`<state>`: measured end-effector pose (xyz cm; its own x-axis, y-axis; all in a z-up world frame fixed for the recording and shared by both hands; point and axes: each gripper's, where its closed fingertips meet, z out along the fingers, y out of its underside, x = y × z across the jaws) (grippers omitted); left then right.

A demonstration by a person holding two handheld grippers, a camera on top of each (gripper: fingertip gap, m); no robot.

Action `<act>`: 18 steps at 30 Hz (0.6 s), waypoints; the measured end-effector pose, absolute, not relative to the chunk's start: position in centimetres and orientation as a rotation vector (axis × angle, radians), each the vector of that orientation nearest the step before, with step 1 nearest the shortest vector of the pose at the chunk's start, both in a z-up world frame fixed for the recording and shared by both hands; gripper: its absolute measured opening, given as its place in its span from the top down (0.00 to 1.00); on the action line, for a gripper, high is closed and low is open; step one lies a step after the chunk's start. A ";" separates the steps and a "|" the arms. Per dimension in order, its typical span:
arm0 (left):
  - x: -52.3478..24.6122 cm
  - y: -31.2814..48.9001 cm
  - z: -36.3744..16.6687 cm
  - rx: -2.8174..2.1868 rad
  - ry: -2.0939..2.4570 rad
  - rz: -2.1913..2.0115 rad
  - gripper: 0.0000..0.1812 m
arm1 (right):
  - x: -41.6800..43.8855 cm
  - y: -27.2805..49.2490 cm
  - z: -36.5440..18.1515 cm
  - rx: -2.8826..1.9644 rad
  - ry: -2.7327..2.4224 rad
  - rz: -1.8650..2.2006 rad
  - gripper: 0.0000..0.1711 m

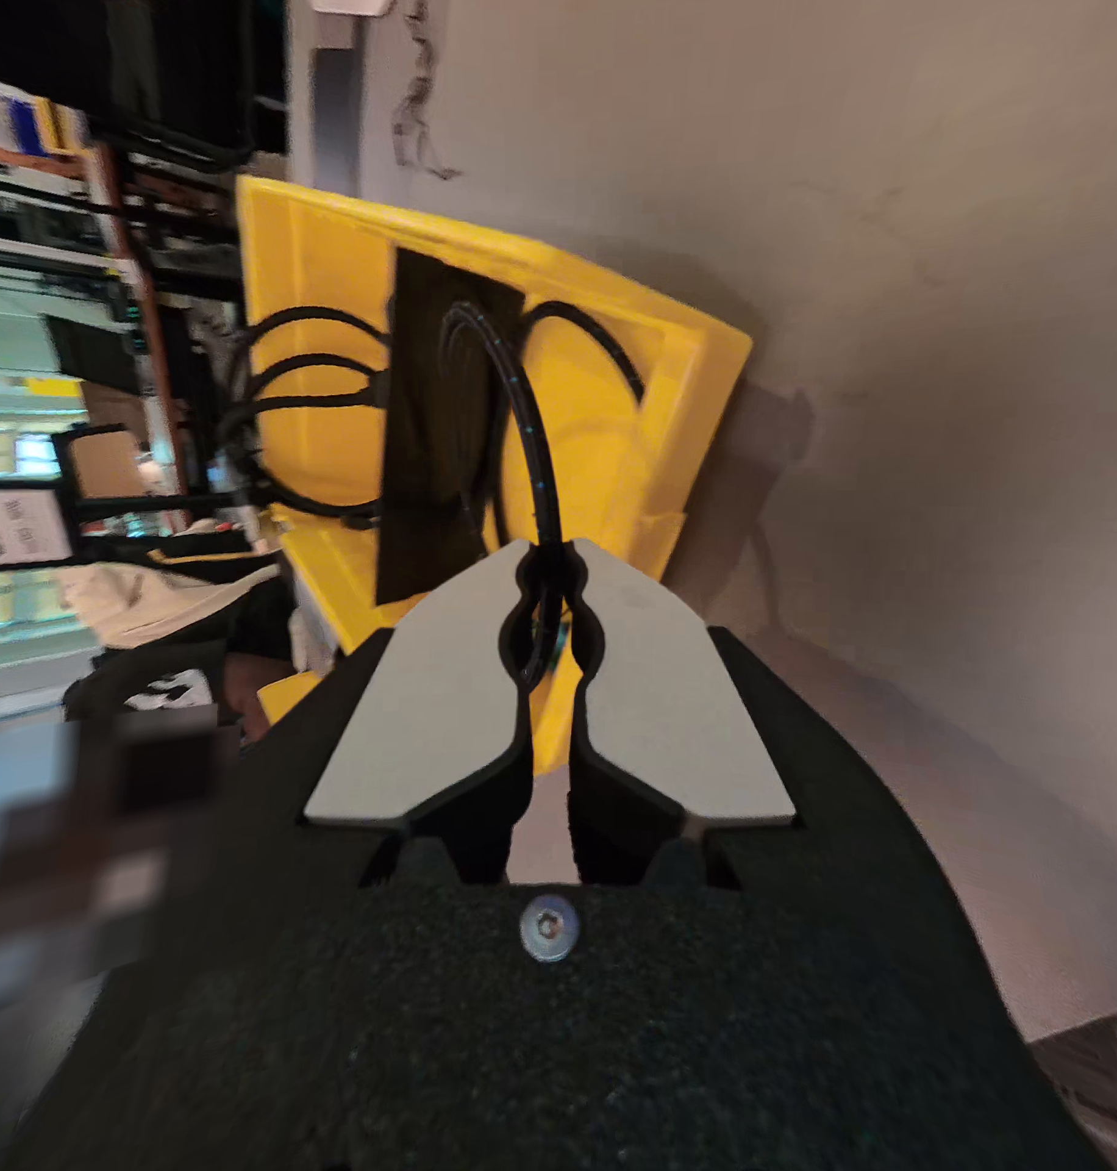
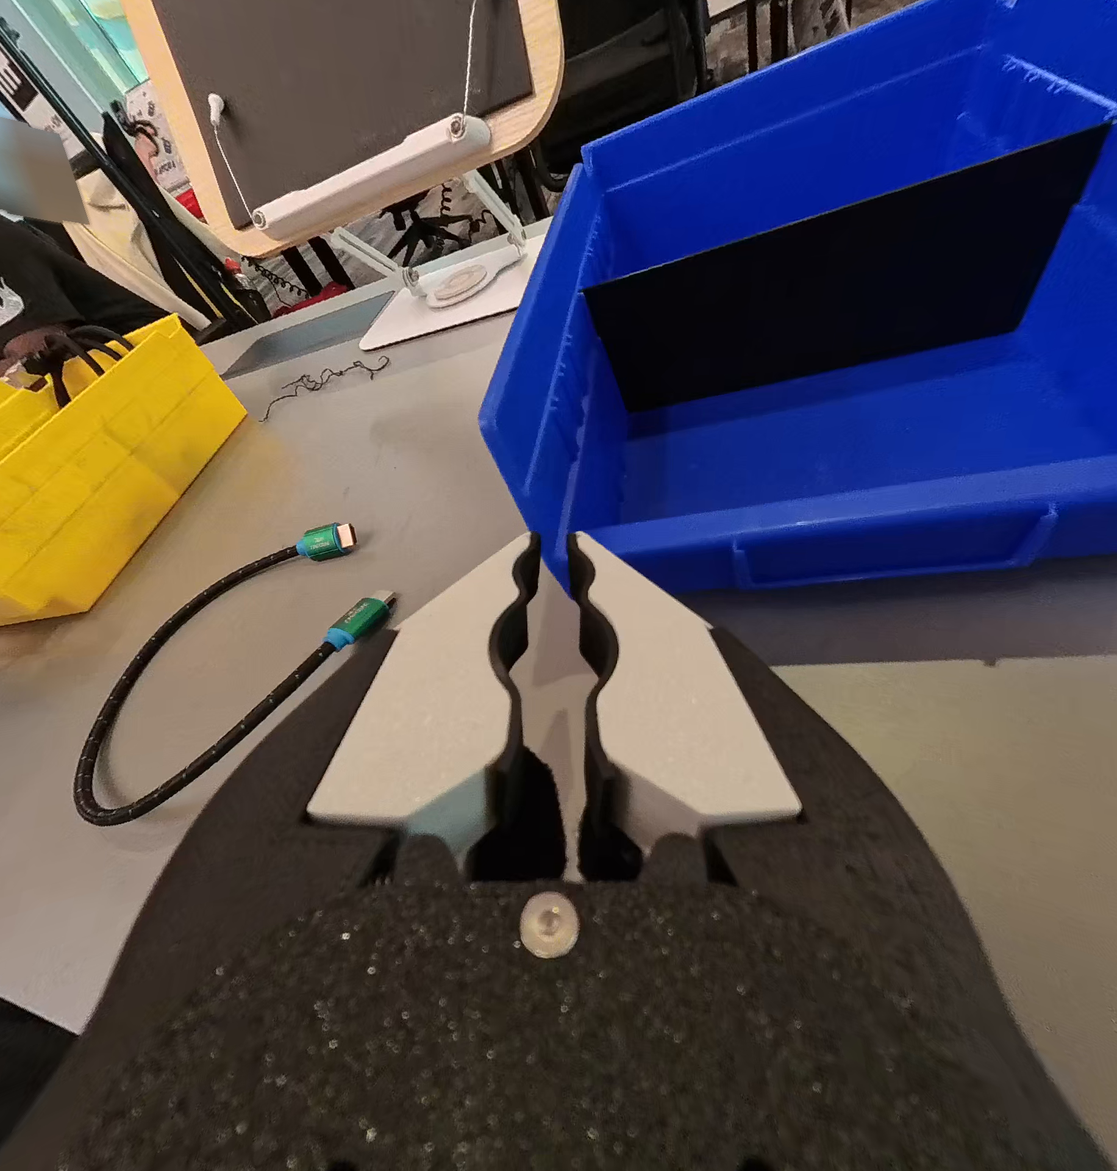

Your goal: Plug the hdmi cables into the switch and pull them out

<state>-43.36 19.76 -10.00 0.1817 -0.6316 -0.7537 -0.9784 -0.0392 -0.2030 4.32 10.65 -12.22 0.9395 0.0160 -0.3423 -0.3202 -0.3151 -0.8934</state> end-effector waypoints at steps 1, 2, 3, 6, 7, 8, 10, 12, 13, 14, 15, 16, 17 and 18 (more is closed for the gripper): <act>-43.7 19.8 -8.6 -1.728 1.476 0.645 0.96 | 4.3 10.7 -12.2 -1.867 0.223 0.340 0.96; -43.9 19.8 -7.1 -1.706 1.418 0.656 0.96 | 4.3 10.7 -12.3 -1.868 0.222 0.341 0.96; -44.0 19.8 -5.5 -1.678 1.359 0.663 0.96 | 4.2 10.7 -12.3 -1.870 0.220 0.343 0.96; -43.3 19.2 0.0 -1.529 1.184 0.706 0.96 | 3.8 10.8 -12.4 -1.875 0.206 0.343 0.96; -42.6 18.7 1.7 -1.473 1.141 0.707 0.96 | 3.7 10.9 -12.3 -1.874 0.201 0.342 0.96; -41.4 18.0 3.2 -1.408 1.111 0.699 0.96 | 3.6 10.9 -12.3 -1.875 0.197 0.343 0.96; -38.1 16.2 4.9 -1.277 1.119 0.655 0.97 | 3.4 11.0 -12.4 -1.879 0.191 0.345 0.96; -33.9 14.1 4.3 -1.161 1.223 0.580 0.97 | 3.3 11.1 -12.4 -1.879 0.187 0.347 0.96; -31.8 13.0 3.3 -1.112 1.279 0.541 0.97 | 3.3 11.1 -12.4 -1.878 0.187 0.349 0.96; -29.7 12.0 2.0 -1.073 1.341 0.493 0.97 | 3.3 11.1 -12.4 -1.878 0.187 0.350 0.96; -27.9 11.1 0.6 -1.049 1.387 0.445 0.97 | 3.3 11.1 -12.4 -1.877 0.187 0.351 0.96; -26.1 10.3 -1.0 -1.042 1.425 0.391 0.97 | 3.3 11.1 -12.4 -1.878 0.187 0.351 0.96; -24.6 9.7 -3.0 -1.059 1.473 0.340 0.96 | 3.3 11.0 -12.4 -1.878 0.188 0.351 0.96; -23.4 9.4 -5.0 -1.082 1.509 0.310 0.96 | 3.4 11.0 -12.4 -1.877 0.188 0.351 0.96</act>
<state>-23.37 9.36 -5.02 0.1246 -0.4451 -0.8868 -0.7587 0.5332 -0.3742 3.37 11.03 -12.35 0.9424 0.0434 -0.3317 -0.3001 -0.3285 -0.8956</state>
